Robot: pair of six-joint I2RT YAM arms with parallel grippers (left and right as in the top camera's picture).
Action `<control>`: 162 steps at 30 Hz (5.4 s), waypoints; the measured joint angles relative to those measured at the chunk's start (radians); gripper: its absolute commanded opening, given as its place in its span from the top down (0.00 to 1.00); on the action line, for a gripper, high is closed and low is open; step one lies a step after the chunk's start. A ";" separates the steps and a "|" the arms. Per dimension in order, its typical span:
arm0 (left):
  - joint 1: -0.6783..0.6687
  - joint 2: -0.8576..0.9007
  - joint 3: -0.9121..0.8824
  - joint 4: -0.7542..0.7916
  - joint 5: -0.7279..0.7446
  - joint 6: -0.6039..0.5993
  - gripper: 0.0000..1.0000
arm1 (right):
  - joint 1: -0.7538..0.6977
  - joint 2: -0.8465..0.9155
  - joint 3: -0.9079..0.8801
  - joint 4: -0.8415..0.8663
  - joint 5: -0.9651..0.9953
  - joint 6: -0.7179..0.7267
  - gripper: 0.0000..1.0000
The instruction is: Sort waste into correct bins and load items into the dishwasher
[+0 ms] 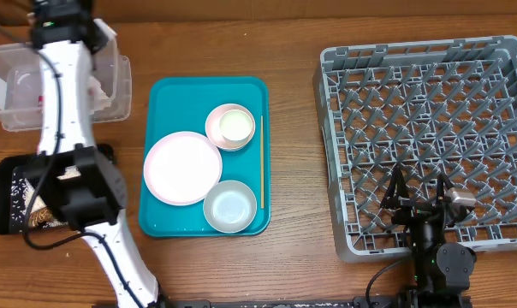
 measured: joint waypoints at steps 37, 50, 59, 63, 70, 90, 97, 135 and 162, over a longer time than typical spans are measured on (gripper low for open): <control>0.183 -0.403 0.002 -0.646 0.122 -0.156 0.00 | 0.000 0.000 0.000 0.000 0.000 0.000 0.00; 0.342 -0.401 0.001 -0.747 -0.005 -0.489 0.00 | 0.000 0.000 0.000 0.000 0.000 0.000 0.00; 0.342 -0.401 0.001 -0.747 -0.005 -0.509 0.00 | 0.000 0.000 0.000 0.000 0.000 0.000 0.00; 0.342 -0.401 0.001 -0.747 -0.005 -0.512 0.00 | 0.000 0.000 0.000 0.000 0.000 0.000 0.00; 0.342 -0.401 0.001 -0.746 -0.005 -0.512 0.00 | 0.000 0.001 0.000 0.115 -0.038 0.046 0.00; 0.342 -0.401 0.001 -0.746 -0.005 -0.512 0.00 | 0.000 0.041 0.179 0.356 -0.557 1.044 0.01; 0.342 -0.401 0.001 -0.747 -0.004 -0.512 0.00 | 0.000 0.429 0.743 -0.083 -0.592 0.771 0.01; 0.342 -0.399 0.001 -0.746 -0.005 -0.512 0.00 | 1.117 2.152 1.716 -0.918 -0.134 0.495 0.28; 0.342 -0.399 0.001 -0.746 -0.005 -0.512 0.00 | 1.175 2.163 1.724 -0.930 0.026 0.580 0.96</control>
